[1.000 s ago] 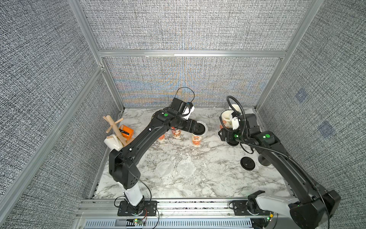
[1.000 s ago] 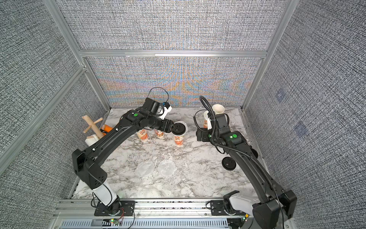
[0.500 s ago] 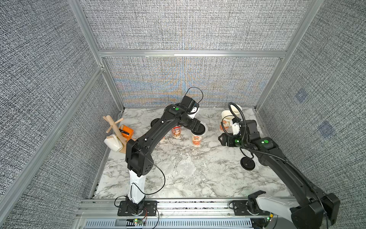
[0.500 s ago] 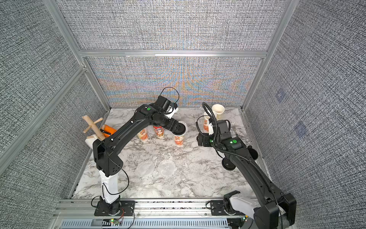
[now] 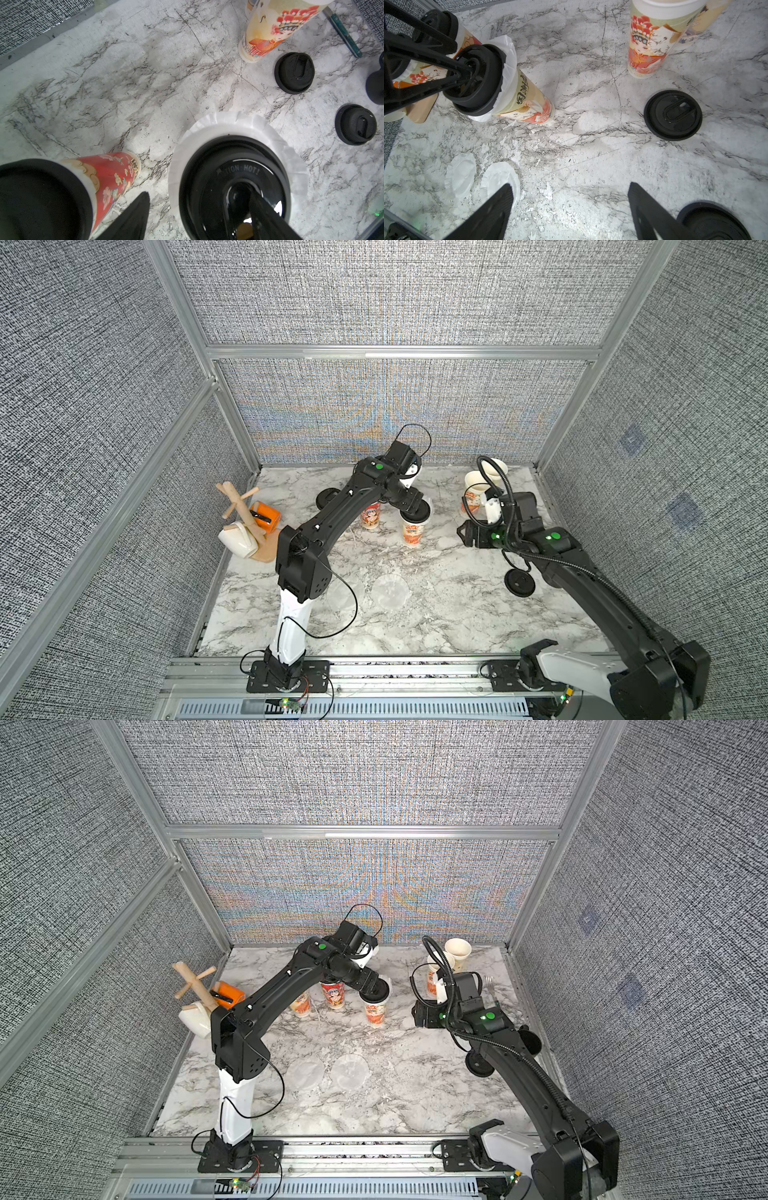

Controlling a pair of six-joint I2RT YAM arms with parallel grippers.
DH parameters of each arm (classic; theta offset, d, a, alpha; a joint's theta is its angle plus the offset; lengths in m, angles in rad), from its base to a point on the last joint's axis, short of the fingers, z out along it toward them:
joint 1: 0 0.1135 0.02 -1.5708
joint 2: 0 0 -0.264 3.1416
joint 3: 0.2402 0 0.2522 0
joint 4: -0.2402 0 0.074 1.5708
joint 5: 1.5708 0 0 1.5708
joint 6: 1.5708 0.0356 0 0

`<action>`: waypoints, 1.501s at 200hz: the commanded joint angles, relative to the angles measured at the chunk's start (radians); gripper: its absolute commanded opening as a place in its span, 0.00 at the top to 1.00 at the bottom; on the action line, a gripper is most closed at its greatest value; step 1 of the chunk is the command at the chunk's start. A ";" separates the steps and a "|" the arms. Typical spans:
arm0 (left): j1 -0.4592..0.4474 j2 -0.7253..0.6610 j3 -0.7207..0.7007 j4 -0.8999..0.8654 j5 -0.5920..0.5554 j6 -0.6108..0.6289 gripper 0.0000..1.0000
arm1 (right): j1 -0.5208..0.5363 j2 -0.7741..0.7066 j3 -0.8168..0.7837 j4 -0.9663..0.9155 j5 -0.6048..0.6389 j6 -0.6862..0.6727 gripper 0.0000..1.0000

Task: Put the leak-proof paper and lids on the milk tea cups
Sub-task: Secure the cup lid on the cup.

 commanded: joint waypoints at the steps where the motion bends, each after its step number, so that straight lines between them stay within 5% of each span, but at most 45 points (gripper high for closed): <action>1: 0.000 0.003 -0.015 -0.032 -0.042 0.014 0.24 | 0.000 0.008 0.001 0.045 -0.012 0.000 0.11; 99: -0.009 -0.046 -0.161 0.000 -0.065 -0.002 0.25 | 0.034 0.096 0.061 0.094 -0.043 0.017 0.13; 206: -0.011 -0.086 -0.273 0.024 -0.089 -0.019 0.27 | 0.074 0.413 0.282 0.189 -0.059 0.082 0.32; 300: -0.011 -0.092 -0.322 0.050 -0.079 -0.021 0.28 | 0.099 0.527 0.265 0.159 -0.014 0.060 0.48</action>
